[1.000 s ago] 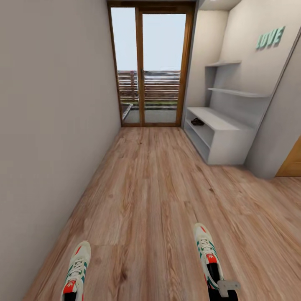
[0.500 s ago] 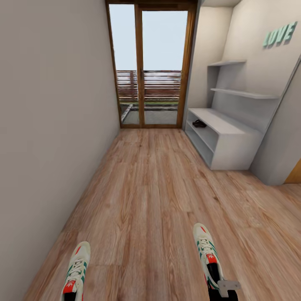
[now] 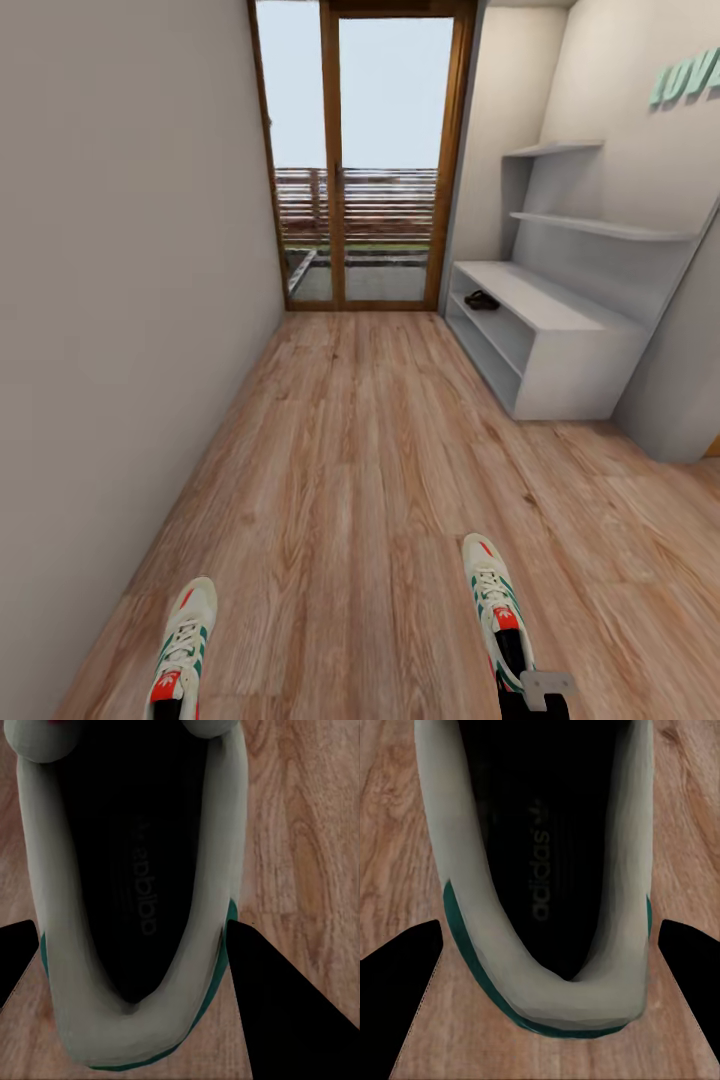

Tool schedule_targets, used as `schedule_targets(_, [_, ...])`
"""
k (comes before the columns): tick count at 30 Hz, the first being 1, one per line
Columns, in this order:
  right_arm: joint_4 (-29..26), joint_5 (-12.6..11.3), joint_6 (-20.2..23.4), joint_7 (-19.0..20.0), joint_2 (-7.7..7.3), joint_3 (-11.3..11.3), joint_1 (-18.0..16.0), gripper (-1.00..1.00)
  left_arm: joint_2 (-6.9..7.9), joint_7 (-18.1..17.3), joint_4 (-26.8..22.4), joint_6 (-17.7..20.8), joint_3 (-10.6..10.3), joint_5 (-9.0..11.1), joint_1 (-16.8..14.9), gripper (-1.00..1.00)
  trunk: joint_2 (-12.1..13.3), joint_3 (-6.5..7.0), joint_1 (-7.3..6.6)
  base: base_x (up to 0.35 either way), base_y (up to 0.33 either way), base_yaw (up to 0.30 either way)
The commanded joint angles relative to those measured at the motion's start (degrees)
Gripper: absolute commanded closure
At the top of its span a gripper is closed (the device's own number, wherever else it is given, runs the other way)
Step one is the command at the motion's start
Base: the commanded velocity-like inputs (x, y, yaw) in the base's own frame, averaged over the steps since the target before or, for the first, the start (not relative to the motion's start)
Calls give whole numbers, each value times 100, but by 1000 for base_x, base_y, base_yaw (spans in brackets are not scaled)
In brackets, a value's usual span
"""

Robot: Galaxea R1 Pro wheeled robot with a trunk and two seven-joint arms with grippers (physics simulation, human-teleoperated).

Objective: Pick up the two gym shoes and the two sandals from the corridor floor and place them onto the hallstand (shoe rack) in the corridor, making sure they are on the rack and not on the floor. Arrange them so the two gym shoes are next to each other and the two sandals are next to each other.

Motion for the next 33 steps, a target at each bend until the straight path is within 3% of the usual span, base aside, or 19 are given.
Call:
schedule_targets(1, [4, 62, -11, -35, 0, -23, -4, 100, -3, -21, 2, -20, 51, -54, -5, 100, -2, -5, 2, 336, 0, 0])
schedule_targets(33, [6, 62, -11, -36, 0, -22, -4, 100, -2, -21, 2, -29, 55, -63, -5, 100, -2, -5, 2, 336, 0, 0])
